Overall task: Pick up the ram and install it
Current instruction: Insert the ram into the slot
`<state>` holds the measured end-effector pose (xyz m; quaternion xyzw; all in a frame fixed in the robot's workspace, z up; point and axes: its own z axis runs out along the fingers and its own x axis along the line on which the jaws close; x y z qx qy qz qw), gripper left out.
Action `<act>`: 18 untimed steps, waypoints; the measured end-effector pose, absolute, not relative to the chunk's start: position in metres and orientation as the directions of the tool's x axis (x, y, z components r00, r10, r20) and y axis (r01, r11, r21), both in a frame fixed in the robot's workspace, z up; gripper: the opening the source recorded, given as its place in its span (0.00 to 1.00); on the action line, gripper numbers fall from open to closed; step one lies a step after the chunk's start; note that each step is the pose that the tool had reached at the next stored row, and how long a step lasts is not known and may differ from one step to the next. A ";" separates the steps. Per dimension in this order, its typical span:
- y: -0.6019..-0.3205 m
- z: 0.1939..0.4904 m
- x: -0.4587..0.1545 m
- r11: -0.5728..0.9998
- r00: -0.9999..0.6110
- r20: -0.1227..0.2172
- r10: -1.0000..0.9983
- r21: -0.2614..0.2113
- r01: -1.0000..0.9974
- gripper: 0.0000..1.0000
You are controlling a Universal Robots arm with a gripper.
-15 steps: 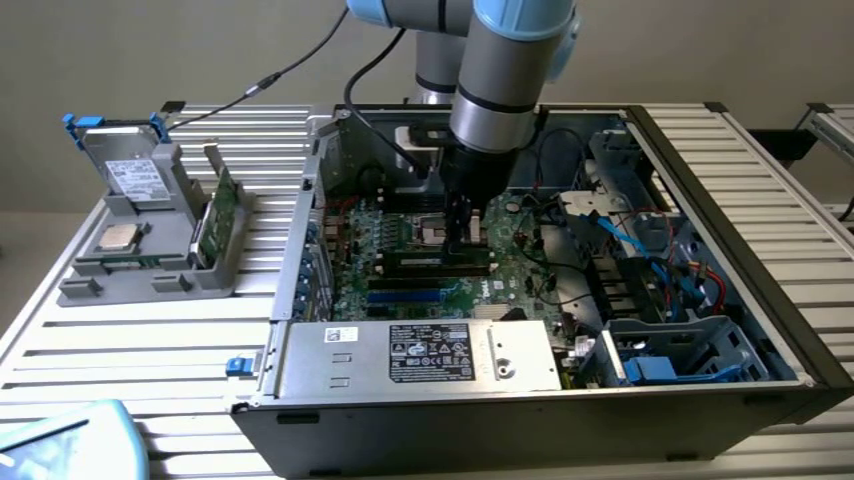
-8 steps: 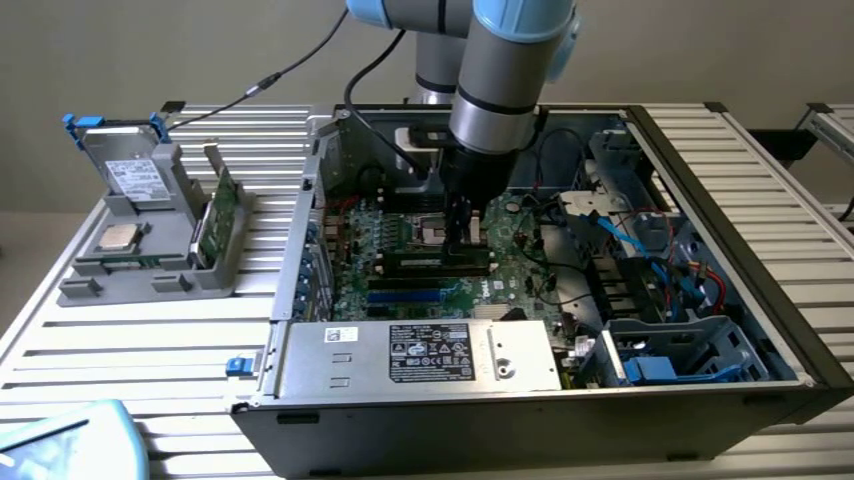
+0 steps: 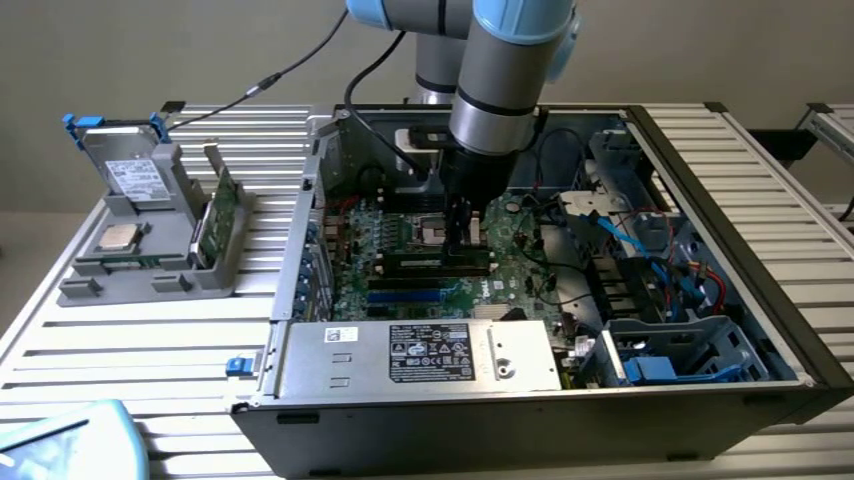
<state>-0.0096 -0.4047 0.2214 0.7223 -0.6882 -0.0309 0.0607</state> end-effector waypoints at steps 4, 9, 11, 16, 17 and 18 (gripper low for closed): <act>-0.405 0.221 -0.010 -0.045 0.051 0.039 -0.998 0.130 -0.990 0.14; -0.405 0.221 -0.010 -0.045 0.051 0.039 -0.998 0.130 -0.990 0.22; -0.405 0.221 -0.010 -0.045 0.051 0.039 -0.998 0.130 -0.990 0.28; -0.405 0.221 -0.010 -0.045 0.051 0.039 -0.998 0.130 -0.990 0.45; -0.405 0.222 -0.011 -0.045 0.051 0.039 -0.998 0.130 -0.991 0.52; -0.405 0.224 -0.012 -0.045 0.051 0.037 -0.998 0.129 -0.991 0.52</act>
